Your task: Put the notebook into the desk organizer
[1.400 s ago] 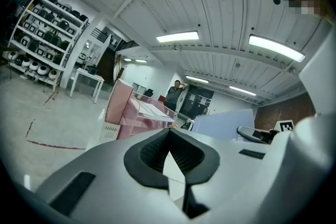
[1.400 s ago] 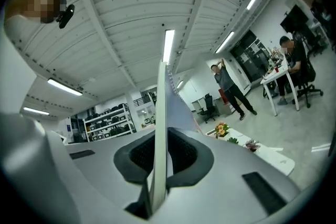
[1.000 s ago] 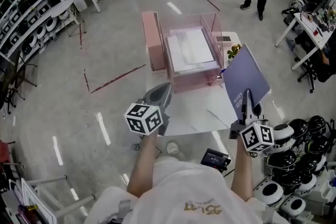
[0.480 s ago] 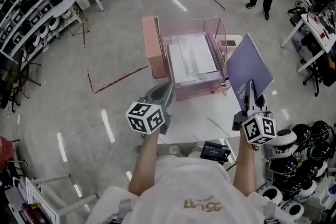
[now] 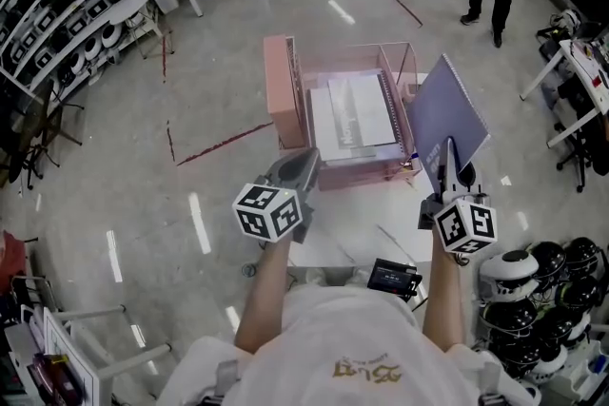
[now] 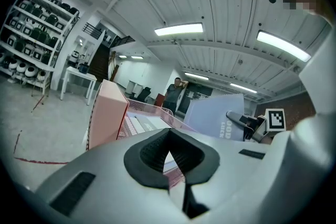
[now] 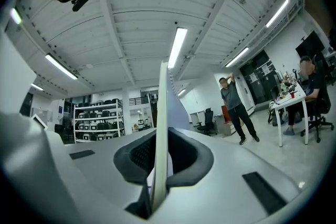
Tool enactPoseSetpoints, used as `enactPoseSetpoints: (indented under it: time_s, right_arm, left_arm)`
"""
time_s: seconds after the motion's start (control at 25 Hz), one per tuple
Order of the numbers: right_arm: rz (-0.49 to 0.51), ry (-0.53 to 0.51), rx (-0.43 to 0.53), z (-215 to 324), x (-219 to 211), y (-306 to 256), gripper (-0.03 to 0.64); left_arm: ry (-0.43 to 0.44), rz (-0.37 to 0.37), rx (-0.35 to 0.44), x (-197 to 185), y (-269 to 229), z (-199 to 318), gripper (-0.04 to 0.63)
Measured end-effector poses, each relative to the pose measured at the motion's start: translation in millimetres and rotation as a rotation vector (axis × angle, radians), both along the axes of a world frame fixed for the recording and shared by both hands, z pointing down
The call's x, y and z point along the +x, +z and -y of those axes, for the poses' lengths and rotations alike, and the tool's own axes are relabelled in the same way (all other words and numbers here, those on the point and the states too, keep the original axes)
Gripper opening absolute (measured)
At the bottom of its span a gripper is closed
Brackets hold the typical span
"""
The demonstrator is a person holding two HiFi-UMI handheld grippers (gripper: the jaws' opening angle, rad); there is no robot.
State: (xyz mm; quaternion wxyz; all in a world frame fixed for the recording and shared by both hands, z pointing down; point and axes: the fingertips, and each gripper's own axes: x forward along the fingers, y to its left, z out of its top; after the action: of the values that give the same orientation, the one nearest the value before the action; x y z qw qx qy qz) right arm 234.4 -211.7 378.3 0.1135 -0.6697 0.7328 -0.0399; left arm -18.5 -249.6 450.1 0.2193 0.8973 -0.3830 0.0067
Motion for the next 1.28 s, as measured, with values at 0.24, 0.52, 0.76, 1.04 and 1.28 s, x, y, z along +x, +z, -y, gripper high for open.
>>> enactPoseSetpoints:
  time_s: [0.24,0.52,0.76,1.04,1.28]
  right_arm:
    - [-0.057,-0.029,0.016,17,-11,-5,0.041]
    - [-0.096,-0.068,0.051,32,-32,-19,0.041]
    - [-0.184,-0.102,0.073,42,-56,-19,0.041]
    - [-0.352,-0.146,0.086,51,-96,-8,0.041]
    - [-0.483,-0.207,0.092,58,-125,4,0.042]
  left_arm:
    - [-0.019,0.0,0.003,-3,1,4,0.018]
    - [-0.053,-0.005,-0.004,-16,3,5,0.018]
    - [-0.07,-0.008,-0.01,-19,8,-2,0.018]
    - [-0.083,-0.006,-0.013,-30,7,-1,0.018]
    - [-0.092,-0.004,-0.017,-34,10,0,0.018]
